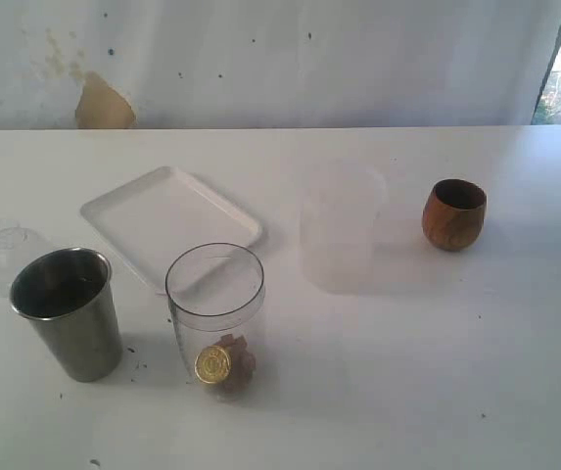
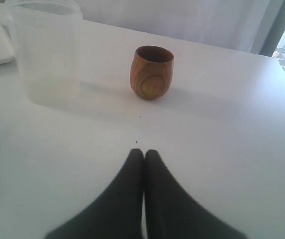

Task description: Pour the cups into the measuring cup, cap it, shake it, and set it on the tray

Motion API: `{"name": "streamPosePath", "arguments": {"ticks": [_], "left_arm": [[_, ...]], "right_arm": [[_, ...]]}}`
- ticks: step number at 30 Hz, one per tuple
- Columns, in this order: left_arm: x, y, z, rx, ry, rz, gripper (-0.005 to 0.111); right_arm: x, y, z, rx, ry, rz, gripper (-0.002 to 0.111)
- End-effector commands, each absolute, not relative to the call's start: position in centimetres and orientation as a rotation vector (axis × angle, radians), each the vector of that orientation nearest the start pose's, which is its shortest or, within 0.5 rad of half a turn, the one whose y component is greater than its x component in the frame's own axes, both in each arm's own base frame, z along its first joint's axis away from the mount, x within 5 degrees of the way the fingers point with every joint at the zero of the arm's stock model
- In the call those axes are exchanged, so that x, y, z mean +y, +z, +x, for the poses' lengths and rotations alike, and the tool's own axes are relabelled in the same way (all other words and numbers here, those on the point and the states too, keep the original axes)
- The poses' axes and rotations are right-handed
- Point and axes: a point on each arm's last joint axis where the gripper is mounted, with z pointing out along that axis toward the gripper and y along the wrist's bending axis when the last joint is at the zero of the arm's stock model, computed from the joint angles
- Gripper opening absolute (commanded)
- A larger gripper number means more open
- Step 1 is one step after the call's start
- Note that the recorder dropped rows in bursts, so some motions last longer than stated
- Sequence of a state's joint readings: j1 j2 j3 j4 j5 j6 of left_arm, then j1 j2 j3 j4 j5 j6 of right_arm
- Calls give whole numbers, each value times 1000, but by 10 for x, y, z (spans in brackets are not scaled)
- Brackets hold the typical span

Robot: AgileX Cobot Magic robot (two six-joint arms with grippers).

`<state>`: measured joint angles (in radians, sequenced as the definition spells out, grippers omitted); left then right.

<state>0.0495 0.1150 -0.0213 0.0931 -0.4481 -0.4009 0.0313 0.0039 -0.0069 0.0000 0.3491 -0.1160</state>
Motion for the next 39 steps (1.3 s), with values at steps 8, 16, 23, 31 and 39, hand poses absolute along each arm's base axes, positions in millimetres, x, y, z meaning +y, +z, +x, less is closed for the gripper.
{"name": "streamPosePath", "arguments": {"ticks": [8, 16, 23, 31, 39], "left_arm": [[-26, 226, 108, 1527, -359, 114, 105], [-36, 195, 138, 1696, -439, 254, 105], [-41, 170, 157, 1780, -492, 317, 105], [-45, 154, 176, 1803, -545, 395, 105], [-49, 144, 186, 1821, -575, 473, 105]], "right_arm": [[2, 182, 53, 1830, -59, -129, 0], [2, 182, 53, 1830, -59, -129, 0], [2, 182, 53, 1830, -59, -129, 0], [2, 182, 53, 1830, -59, -129, 0], [2, 182, 53, 1830, -59, -129, 0]]}}
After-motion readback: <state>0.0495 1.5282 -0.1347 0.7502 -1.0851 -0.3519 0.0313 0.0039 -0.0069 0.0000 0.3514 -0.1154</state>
